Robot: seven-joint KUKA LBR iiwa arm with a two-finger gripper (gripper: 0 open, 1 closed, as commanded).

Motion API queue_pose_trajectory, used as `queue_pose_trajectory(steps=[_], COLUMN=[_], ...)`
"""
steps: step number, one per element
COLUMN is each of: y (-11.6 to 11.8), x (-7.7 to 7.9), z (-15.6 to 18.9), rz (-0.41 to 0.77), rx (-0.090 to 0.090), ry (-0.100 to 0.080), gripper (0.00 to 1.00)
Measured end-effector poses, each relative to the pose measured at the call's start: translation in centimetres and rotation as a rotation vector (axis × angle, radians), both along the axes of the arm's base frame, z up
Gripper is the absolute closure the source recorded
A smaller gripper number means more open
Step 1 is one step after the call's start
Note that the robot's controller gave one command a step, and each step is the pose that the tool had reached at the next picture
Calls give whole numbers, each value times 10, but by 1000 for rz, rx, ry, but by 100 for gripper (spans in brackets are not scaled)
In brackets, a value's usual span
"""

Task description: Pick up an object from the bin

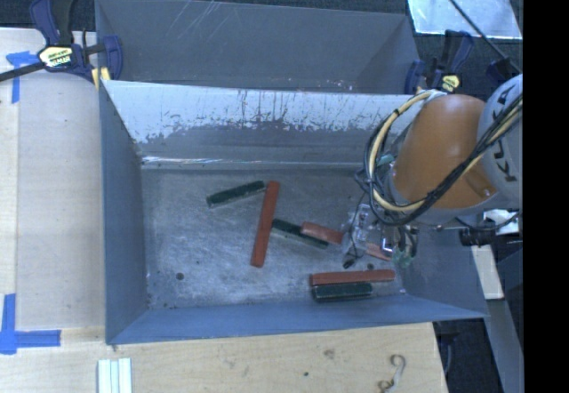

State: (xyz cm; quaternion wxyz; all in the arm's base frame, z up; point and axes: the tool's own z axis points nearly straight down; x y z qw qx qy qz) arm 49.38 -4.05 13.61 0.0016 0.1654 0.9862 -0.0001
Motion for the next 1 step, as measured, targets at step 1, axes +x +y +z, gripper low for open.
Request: queue_pose_trajectory(steps=[1], y=[-1], x=[2], z=[65], rz=[2], rx=[0], ry=[-6], gripper=[100])
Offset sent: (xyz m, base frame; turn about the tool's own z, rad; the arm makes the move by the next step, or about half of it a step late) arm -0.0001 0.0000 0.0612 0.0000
